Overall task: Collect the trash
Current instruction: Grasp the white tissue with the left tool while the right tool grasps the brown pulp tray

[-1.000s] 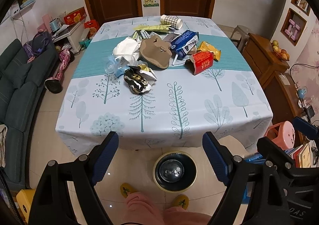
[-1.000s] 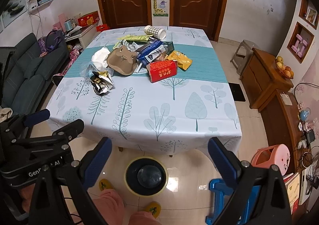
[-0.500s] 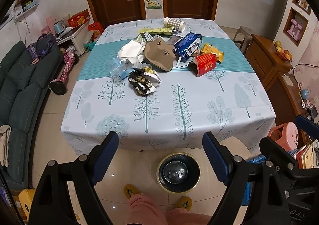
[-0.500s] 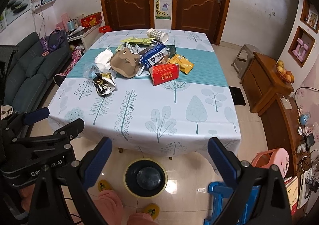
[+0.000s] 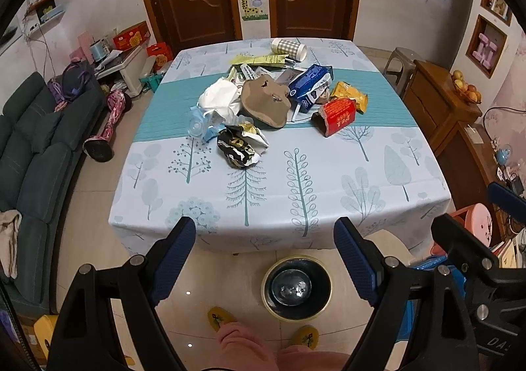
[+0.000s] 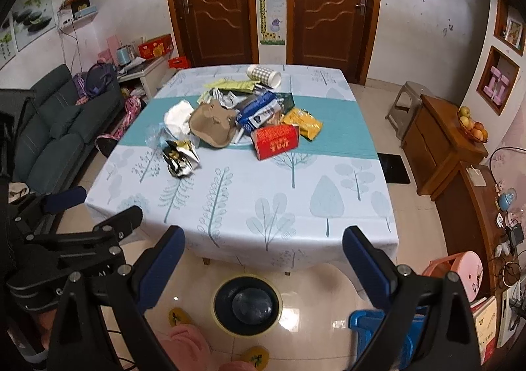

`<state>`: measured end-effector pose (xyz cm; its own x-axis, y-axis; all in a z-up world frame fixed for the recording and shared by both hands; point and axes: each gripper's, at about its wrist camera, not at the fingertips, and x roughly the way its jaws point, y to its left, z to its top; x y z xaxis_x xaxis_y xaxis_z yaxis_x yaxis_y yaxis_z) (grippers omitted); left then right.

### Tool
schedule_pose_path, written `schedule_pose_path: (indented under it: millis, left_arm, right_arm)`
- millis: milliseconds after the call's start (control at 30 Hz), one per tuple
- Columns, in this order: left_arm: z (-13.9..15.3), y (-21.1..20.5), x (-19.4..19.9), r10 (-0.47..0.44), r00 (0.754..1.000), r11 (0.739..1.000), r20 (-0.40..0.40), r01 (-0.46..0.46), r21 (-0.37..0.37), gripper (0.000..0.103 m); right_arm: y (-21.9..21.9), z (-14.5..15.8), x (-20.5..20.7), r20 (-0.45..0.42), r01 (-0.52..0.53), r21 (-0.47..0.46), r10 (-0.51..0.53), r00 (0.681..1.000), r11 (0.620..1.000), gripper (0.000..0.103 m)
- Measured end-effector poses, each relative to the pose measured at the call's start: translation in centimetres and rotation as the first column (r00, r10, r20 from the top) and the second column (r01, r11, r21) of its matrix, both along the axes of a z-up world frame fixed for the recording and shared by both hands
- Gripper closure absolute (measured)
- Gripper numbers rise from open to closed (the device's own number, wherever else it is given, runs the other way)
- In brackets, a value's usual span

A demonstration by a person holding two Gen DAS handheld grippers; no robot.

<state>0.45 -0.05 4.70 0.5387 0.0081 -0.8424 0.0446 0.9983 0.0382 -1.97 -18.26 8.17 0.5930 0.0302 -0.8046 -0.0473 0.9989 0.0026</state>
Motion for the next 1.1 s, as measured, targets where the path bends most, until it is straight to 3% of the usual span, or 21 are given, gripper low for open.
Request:
schedule_pose_path:
  millis: [500, 733, 800, 933, 1100]
  left_arm:
    - [1.7, 5.5, 3.4, 0.073, 0.997, 0.995, 0.029, -0.071, -0.076, 0.018]
    - [1.2, 6.8, 9.2, -0.045, 0.999, 0.997, -0.002, 0.045, -0.062, 0.018]
    - [1.4, 7.6, 11.3, -0.089, 0.996, 0.994, -0.003, 0.088, -0.065, 0.018]
    - [1.3, 9.5, 15.4, -0.151, 0.988, 0.986, -0.016, 0.15, -0.067, 0.018]
    - [-1.0, 12.1, 20.9, -0.216, 0.97, 0.972, -0.114, 0.203, -0.116, 0.018]
  right_arm:
    - [1.8, 1.0, 2.7, 0.055, 0.003, 0.036, -0.005, 0.998, 0.999, 0.006]
    - [3.2, 0.9, 6.1, 0.063, 0.092, 0.021, -0.093, 0.994, 0.996, 0.007]
    - [3.8, 0.7, 7.6, 0.048, 0.133, 0.032, -0.134, 0.99, 0.991, 0.015]
    - [5.2, -0.3, 10.3, 0.022, 0.206, 0.044, -0.208, 0.978, 0.977, 0.015]
    - [6.2, -2.6, 13.3, -0.043, 0.313, 0.097, -0.31, 0.95, 0.945, 0.015]
